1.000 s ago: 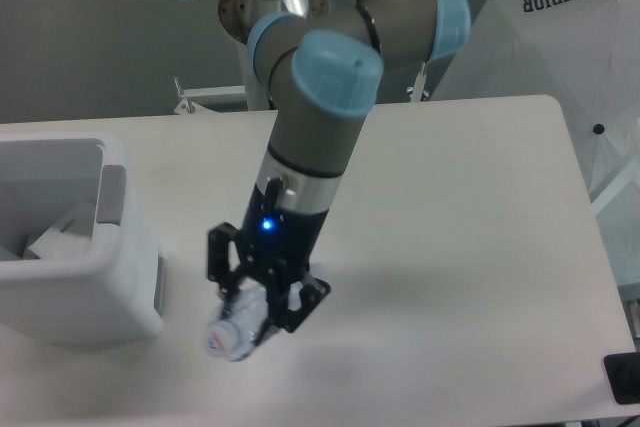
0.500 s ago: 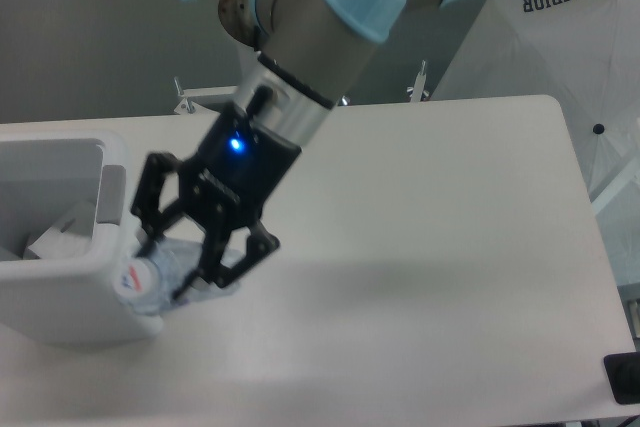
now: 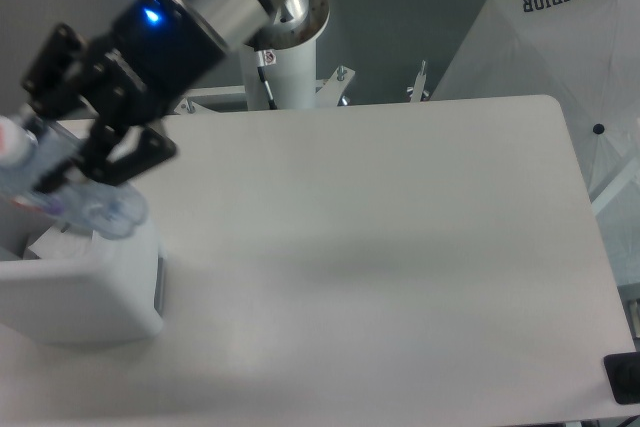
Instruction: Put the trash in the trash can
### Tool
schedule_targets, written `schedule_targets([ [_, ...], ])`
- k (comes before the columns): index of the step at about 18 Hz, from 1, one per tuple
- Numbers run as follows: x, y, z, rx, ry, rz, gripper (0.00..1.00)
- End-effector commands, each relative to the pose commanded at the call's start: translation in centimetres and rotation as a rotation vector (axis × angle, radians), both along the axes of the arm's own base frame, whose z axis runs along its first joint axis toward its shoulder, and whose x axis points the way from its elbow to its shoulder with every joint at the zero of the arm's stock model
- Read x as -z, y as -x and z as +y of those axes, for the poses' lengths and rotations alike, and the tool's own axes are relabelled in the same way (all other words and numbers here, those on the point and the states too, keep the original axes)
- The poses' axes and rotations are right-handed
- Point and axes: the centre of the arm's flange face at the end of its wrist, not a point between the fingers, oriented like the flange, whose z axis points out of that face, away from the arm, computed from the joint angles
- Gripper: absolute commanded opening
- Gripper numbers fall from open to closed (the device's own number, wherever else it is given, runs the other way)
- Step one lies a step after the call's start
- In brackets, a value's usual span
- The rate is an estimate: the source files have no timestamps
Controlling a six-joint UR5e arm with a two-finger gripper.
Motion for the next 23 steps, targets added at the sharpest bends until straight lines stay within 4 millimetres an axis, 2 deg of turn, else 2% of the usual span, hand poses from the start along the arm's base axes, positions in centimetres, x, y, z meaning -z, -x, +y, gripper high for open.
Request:
schedule_targets([
  [3,1.7,-2.0,0.9,0.039,0.022,-0.014,0.49],
  [8,4.7,-3.8,1.5,0.073,0.052,-0.032,0.52],
  [12,6.9,-3.8,1.4,0.073,0.083,-0.054,0.59],
  [13,7.3,-3.8,1.4,0.078,0.082,-0.047,0.66],
  [14,7.7,-3.8,1.5,0.082,0.082,-0.041,0.81],
  [15,8.1,-3.8,1.4,0.082,0.087,-0.040,0.87],
  [21,9.6,-3.6,1.4,0.079,0.108,-0.056,0.99],
  [23,9.6,-2.9,1.3,0.068,0.109,-0.057,0.99],
])
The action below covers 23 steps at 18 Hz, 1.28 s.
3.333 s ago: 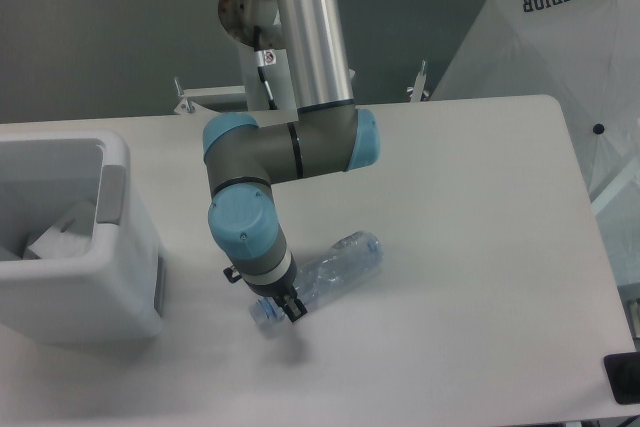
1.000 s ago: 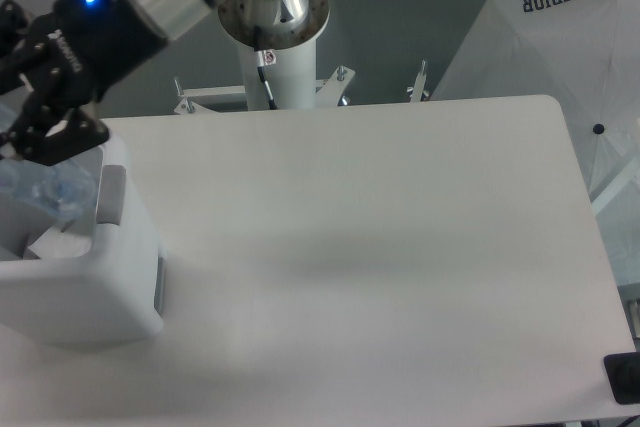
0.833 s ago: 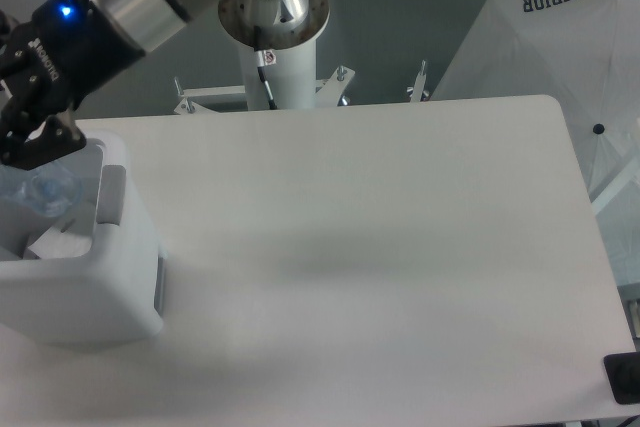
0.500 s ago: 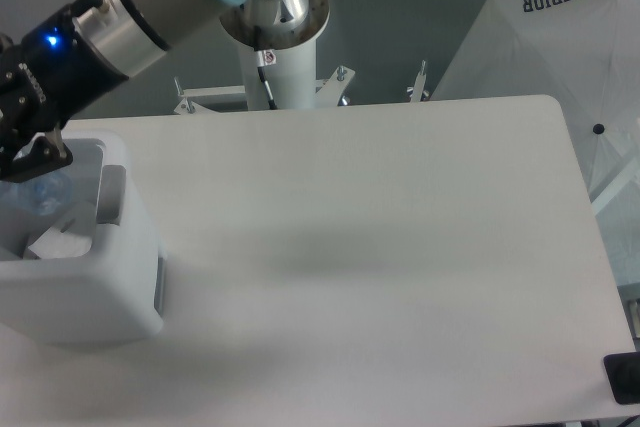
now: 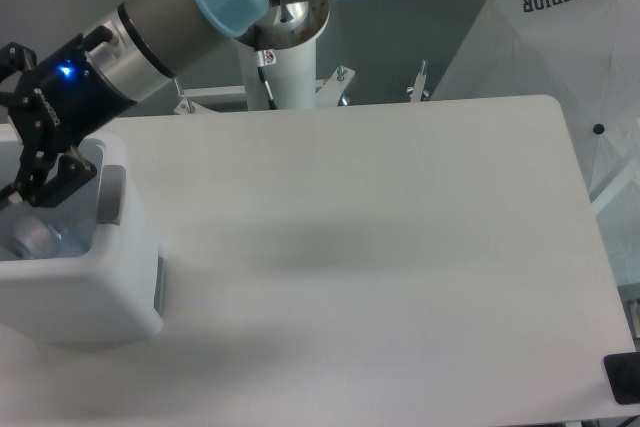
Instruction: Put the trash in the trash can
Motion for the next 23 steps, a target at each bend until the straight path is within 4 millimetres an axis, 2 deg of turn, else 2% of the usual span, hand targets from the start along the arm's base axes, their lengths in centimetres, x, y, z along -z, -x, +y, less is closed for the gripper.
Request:
schedule_targets([
  [1,0.0,0.9,-0.3,-0.015,0.000,0.000,1.00],
  [5,0.3,7.1,-2.4,-0.121,0.005,-0.004,1.00],
  [10,0.6,16.0,-7.0,-0.282,0.010,-0.010,1.00],
  [14,3.0,23.6,-11.7,-0.418,0.034,-0.038,1.00],
  [15,3.8,25.0,-12.4,-0.439,0.042,-0.048,1.00],
  [19,7.4,30.2,-15.0,-0.492,0.054,-0.049,1.00],
  [21,8.1,32.7,-17.3,-0.535,0.062,-0.019,1.00],
  [23,8.7,33.8,-18.5,-0.579,0.125,0.040,1.00],
])
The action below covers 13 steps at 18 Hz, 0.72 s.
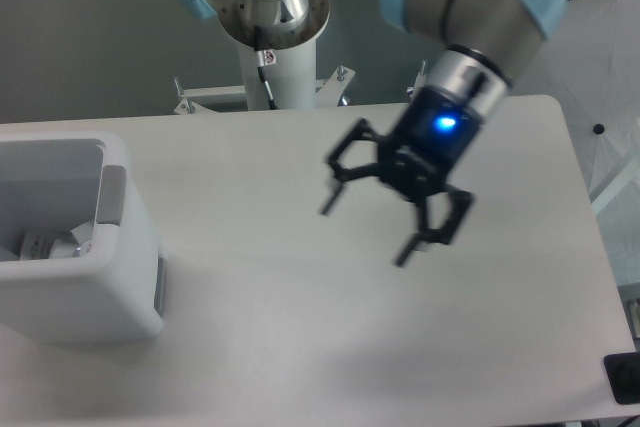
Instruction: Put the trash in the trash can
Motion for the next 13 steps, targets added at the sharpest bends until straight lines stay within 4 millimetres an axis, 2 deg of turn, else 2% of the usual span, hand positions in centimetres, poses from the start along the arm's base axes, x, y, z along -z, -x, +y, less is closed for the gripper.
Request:
schedule_targets([
  [4,1.9,0.9,-1.2,-0.082,0.242,0.093,1.00],
  [8,4.1,0.7,-1.0,-0.013,0.417,0.253,1.00],
  [10,4.9,1.0,-2.2,-0.021,0.587,0.336,1.00],
  [12,6.1,-0.3,-1.2,0.032,0.652,0.373,1.00],
  [13,7.2,-1.1,-1.4,0.072,0.674,0.393,1.00],
])
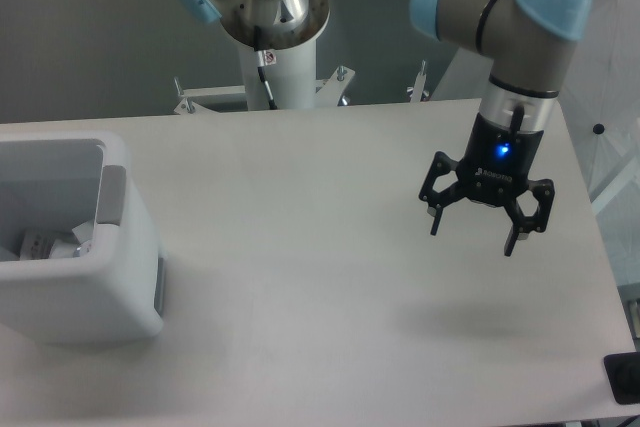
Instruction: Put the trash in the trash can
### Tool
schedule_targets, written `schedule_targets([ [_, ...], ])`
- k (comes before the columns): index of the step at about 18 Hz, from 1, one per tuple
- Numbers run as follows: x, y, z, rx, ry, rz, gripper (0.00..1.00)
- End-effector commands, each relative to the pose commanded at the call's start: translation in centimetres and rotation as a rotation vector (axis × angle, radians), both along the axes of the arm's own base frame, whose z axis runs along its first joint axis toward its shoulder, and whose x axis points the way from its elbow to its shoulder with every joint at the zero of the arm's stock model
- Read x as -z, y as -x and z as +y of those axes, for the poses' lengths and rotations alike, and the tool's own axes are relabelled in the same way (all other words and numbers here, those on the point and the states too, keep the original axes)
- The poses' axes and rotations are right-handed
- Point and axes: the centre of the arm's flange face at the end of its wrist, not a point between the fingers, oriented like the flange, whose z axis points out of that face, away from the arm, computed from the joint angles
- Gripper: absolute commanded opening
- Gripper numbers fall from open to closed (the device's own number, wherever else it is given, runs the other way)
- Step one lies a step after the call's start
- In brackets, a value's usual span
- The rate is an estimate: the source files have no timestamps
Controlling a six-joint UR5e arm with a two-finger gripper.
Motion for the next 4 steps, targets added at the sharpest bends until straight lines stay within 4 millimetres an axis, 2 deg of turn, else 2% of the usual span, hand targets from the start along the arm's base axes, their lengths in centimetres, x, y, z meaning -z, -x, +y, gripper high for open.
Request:
schedule_targets([
  [2,0.76,-0.48,-0.47,0.106,0.046,0.034,1.00],
  [4,0.83,-0.72,-0.70,0.118,0.069,0.044,1.00],
])
